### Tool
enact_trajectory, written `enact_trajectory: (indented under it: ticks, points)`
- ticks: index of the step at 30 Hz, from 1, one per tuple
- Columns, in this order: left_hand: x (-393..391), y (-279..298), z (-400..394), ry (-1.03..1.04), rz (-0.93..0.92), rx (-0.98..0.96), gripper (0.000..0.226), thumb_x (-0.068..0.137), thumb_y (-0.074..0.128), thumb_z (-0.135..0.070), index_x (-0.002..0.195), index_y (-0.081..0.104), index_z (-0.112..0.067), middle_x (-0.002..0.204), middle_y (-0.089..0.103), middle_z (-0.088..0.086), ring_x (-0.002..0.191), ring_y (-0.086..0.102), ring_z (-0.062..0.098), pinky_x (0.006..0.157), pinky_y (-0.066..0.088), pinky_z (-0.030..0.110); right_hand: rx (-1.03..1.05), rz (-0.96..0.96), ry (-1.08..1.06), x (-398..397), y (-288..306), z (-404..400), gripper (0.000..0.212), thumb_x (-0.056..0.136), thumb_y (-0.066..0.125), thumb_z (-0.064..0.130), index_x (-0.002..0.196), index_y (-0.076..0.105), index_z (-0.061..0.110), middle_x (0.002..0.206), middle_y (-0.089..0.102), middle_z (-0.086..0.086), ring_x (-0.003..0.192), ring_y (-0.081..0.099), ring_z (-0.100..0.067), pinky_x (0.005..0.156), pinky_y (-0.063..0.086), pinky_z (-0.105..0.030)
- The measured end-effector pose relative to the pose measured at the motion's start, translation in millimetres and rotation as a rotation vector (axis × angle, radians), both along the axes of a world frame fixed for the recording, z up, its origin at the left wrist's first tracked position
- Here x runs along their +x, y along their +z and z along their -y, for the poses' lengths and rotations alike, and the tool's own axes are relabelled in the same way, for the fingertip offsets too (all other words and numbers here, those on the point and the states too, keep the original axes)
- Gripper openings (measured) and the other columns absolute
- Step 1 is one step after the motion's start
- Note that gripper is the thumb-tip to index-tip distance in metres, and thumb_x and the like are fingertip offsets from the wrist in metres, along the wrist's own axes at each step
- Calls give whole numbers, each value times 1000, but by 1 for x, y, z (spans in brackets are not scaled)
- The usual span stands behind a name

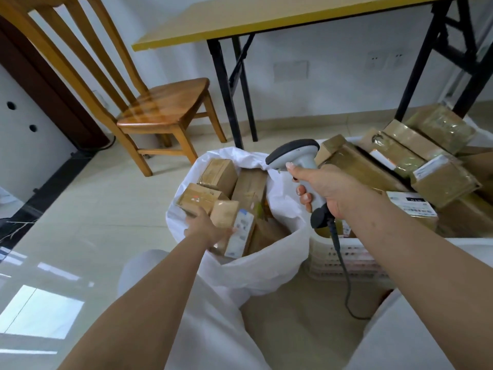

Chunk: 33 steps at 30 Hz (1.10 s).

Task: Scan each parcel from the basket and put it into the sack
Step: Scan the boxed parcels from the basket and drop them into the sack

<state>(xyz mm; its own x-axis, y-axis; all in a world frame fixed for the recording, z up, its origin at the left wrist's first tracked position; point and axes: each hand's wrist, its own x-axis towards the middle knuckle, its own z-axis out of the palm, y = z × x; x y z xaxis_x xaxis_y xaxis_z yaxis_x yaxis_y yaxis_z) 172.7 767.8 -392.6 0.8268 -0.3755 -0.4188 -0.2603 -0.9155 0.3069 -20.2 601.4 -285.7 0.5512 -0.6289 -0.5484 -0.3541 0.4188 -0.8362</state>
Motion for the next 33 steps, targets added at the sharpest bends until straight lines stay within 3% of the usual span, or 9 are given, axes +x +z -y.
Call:
enact_trajectory:
  ticks: [8,12,16,18,20,22,24,28,33]
  points:
    - [-36,-10,33,-298,81,-28,67,87,62,-53,143,43,-21,137,48,10,124,48,31,103,44,47,122,-38,-75,-13,-27,13,41,85,74,39,110,61,9,74,53,-5,50,44,-10,38,40,-19]
    - [-55,-11,70,-396,28,-120,53,86,63,-48,131,53,-22,126,59,7,114,56,28,97,49,46,126,-6,-171,-34,-26,23,28,87,72,35,93,60,10,68,53,-2,49,45,-9,42,42,-19]
    - [-93,7,115,-468,-30,-195,52,94,61,-41,140,47,-20,142,49,3,126,49,26,109,39,44,191,70,-269,-63,-31,47,30,93,65,35,81,55,10,62,52,-2,44,43,-10,43,41,-21]
    - [-109,13,141,-449,-80,-275,59,94,62,-36,146,41,-18,145,48,5,128,49,25,102,40,29,191,86,-352,-80,-34,63,35,94,62,39,84,55,6,63,57,-6,44,48,-11,42,45,-20]
    - [-126,20,167,-495,-111,-321,59,94,63,-31,146,41,-15,142,50,7,127,51,24,90,39,21,160,79,-445,-99,-38,82,42,93,61,44,94,58,2,64,65,-11,50,56,-15,48,53,-25]
    - [-142,25,190,-520,-121,-340,56,94,63,-30,144,44,-14,139,53,8,126,51,25,95,40,25,149,66,-503,-116,-44,102,52,92,60,51,100,57,-1,67,70,-14,53,61,-19,52,56,-29]
    - [-154,25,211,-543,-112,-370,47,95,61,-29,138,50,-12,130,56,4,115,53,20,92,39,25,138,63,-557,-129,-48,120,58,90,61,54,107,56,-1,87,73,-18,52,63,-20,54,57,-30]
    - [-172,19,251,-518,-155,-395,39,95,61,-28,129,55,-10,108,54,-3,105,53,18,86,40,27,132,41,-582,-145,-54,147,43,95,58,46,103,56,3,81,66,-12,66,59,-16,83,56,-33]
    - [-166,-5,302,-166,-333,-443,39,92,63,-38,116,58,-8,116,64,12,108,61,31,98,50,44,156,69,-584,-134,-85,172,39,92,63,42,103,57,5,61,65,-6,43,53,-12,45,47,-22]
